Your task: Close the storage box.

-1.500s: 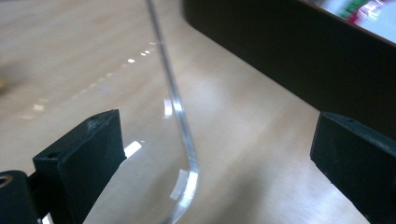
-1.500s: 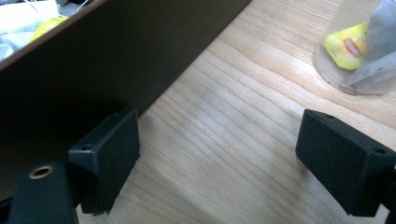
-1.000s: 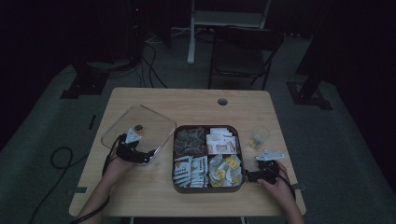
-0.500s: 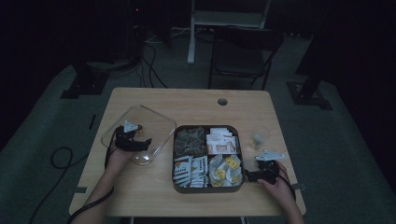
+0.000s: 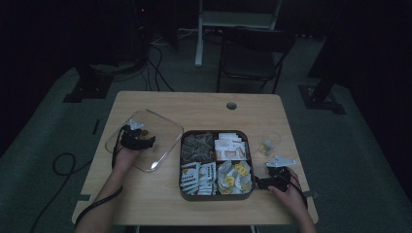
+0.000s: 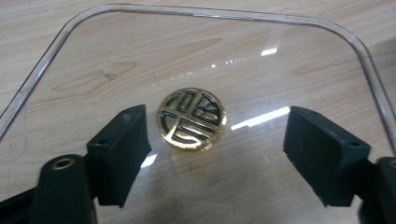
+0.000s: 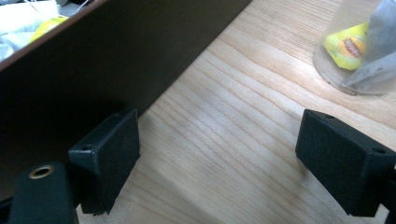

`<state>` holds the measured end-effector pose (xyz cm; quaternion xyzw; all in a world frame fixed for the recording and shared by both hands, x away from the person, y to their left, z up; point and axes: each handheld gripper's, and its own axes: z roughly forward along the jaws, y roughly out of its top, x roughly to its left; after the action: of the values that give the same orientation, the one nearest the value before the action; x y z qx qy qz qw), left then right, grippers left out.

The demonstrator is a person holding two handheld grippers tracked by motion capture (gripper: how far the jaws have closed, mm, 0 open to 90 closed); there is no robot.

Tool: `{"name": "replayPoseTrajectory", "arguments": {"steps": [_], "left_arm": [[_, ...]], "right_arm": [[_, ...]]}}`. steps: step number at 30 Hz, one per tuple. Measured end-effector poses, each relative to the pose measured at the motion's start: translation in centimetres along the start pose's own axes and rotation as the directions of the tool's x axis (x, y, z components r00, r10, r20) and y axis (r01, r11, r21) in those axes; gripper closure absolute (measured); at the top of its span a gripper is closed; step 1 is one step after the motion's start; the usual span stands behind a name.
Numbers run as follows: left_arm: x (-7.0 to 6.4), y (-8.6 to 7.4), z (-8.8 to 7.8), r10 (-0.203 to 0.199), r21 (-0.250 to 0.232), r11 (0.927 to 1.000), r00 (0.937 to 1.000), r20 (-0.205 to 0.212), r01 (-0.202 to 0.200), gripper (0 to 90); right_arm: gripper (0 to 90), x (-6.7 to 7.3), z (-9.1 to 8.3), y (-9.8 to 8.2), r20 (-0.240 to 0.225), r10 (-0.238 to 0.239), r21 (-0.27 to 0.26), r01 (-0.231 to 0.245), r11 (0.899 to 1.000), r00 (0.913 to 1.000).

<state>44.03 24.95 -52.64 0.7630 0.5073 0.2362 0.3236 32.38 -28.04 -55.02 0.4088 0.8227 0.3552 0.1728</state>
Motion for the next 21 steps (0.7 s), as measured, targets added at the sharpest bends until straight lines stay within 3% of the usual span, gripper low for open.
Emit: {"name": "replayPoseTrajectory", "arguments": {"steps": [3, 11, 14, 21], "left_arm": [[0.3, 0.1, 0.5, -0.025, 0.001, 0.9997, 0.9997, 0.008, 0.025, 27.2], [0.0, 0.5, 1.5, -0.012, 0.008, 0.9999, 0.9999, -0.001, 0.012, 36.8], [0.1, 0.6, 1.5, -0.019, 0.013, 0.9997, 0.9997, -0.013, 0.019, 39.7], [0.2, 0.3, 1.3, -0.031, -0.008, 0.9995, 0.9970, -0.070, 0.031, 56.9]], "right_arm": [[13.1, 0.0, 0.0, 0.0, 0.000, 0.000, 0.000, 0.000, 1.000, 1.0000], [13.2, 0.0, 0.0, 0.0, 0.000, 0.000, 0.000, 0.000, 1.000, 1.0000], [13.2, 0.0, 0.0, 0.0, 0.000, 0.000, 0.000, 0.000, 1.000, 1.0000], [13.2, 0.0, 0.0, 0.0, 0.000, 0.000, 0.000, 0.000, 1.000, 1.0000]]}}
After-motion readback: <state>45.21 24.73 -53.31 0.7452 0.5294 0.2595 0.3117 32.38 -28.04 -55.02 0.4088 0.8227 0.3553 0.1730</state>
